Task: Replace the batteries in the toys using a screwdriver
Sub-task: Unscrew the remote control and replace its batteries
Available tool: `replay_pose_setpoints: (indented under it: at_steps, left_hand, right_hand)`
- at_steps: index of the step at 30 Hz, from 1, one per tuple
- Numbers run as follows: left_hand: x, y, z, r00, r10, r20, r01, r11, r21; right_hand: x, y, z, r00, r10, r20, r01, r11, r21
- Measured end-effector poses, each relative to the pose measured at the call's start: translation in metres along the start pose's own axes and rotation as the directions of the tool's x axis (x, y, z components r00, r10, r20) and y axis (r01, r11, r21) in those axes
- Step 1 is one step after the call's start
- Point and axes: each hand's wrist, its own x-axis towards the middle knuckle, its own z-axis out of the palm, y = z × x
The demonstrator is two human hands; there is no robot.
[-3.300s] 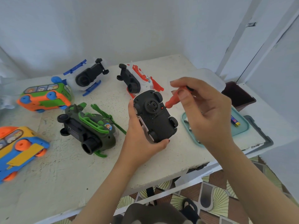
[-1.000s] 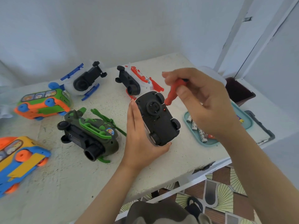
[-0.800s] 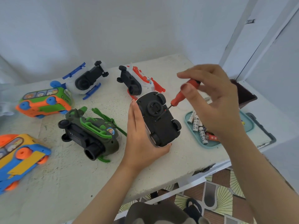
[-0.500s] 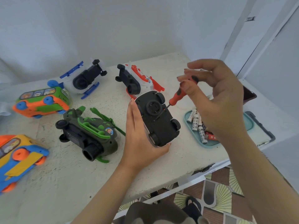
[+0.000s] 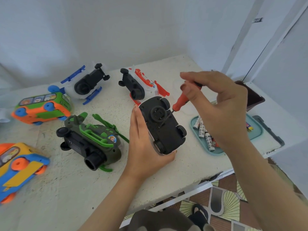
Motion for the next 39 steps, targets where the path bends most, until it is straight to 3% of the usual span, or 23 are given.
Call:
replay_pose_setpoints:
  at_steps: [4, 9, 16, 23, 32, 35, 39]
  left_hand:
    - [-0.001, -0.001, 0.000, 1.000, 0.001, -0.009, -0.001, 1.000, 0.009]
    - [0.000, 0.001, 0.001, 1.000, 0.006, -0.019, -0.006, 1.000, 0.025]
    - [-0.001, 0.000, 0.001, 1.000, 0.014, -0.019, -0.013, 0.999, 0.041]
    - [-0.001, -0.001, 0.001, 1.000, 0.012, -0.013, -0.011, 0.999, 0.052]
    - [-0.001, 0.001, 0.000, 1.000, 0.005, -0.006, -0.005, 1.000, 0.029]
    - [-0.001, 0.000, 0.000, 1.000, 0.008, -0.016, -0.007, 0.999, 0.031]
    - [-0.001, -0.001, 0.001, 1.000, 0.012, -0.016, -0.012, 0.999, 0.036]
  right_hand:
    - [0.001, 0.000, -0.003, 0.996, 0.049, 0.076, -0.054, 0.996, 0.065]
    - [0.003, 0.002, -0.006, 0.981, 0.004, 0.195, 0.000, 1.000, -0.021]
    - [0.003, -0.006, 0.005, 0.997, -0.058, 0.047, 0.058, 0.998, 0.003]
    - [0.004, -0.004, 0.002, 0.987, -0.023, 0.159, 0.030, 0.999, -0.041]
    - [0.002, -0.011, 0.010, 0.999, -0.050, 0.012, 0.051, 0.997, -0.052]
    - [0.001, -0.009, 0.008, 0.998, 0.004, 0.066, -0.003, 1.000, -0.013]
    - [0.000, -0.003, 0.009, 0.992, -0.034, 0.119, 0.041, 0.998, -0.056]
